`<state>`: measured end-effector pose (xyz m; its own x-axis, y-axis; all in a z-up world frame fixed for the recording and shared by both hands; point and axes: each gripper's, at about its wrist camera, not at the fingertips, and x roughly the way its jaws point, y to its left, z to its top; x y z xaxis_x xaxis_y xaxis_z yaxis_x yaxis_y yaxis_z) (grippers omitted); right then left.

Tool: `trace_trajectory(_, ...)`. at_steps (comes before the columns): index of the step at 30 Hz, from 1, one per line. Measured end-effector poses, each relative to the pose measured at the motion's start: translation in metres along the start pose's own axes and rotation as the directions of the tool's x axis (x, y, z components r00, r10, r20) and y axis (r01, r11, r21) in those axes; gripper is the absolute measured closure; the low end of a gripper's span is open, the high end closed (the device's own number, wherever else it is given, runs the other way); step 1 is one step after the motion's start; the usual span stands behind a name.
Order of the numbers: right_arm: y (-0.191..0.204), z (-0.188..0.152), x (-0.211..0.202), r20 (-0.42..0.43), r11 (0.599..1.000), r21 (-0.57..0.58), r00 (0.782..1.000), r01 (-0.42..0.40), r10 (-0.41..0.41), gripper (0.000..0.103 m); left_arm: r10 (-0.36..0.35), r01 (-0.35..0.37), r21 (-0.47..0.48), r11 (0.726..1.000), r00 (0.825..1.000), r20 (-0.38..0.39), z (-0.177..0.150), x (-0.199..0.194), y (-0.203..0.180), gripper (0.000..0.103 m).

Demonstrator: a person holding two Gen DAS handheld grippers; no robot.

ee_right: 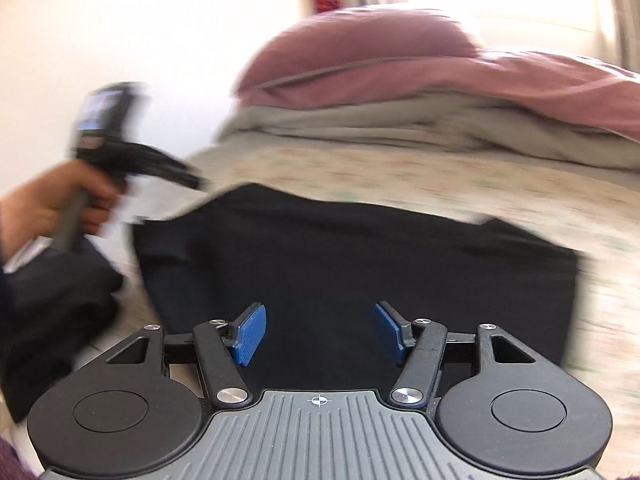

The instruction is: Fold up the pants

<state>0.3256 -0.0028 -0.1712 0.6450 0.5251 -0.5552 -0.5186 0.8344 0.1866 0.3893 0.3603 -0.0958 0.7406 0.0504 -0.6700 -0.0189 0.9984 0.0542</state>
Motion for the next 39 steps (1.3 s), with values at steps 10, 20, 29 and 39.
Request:
trace_trajectory(10,-0.079,-0.048,-0.026,-0.068,0.992,0.111,0.995,-0.058,0.066,0.045,0.075,-0.093,-0.073,0.993,0.973,-0.217,-0.072,0.023,-0.049,0.062)
trace_trajectory(20,-0.099,-0.047,-0.048,-0.114,0.972,0.211,0.985,-0.105,0.131,0.05,0.02,-0.028,-0.067,0.997,0.992,-0.124,-0.068,-0.029,-0.116,0.057)
trace_trajectory(29,-0.057,-0.08,-0.037,-0.274,0.994,-0.107,0.962,-0.027,-0.003,0.071,-0.212,0.233,0.088,0.968,0.956,-0.202,-0.105,-0.039,-0.263,0.057)
trace_trajectory(39,-0.093,-0.071,-0.07,-0.157,0.998,0.012,0.986,-0.06,0.061,0.07,-0.261,0.279,0.07,0.958,0.945,-0.198,-0.128,-0.043,-0.276,0.058)
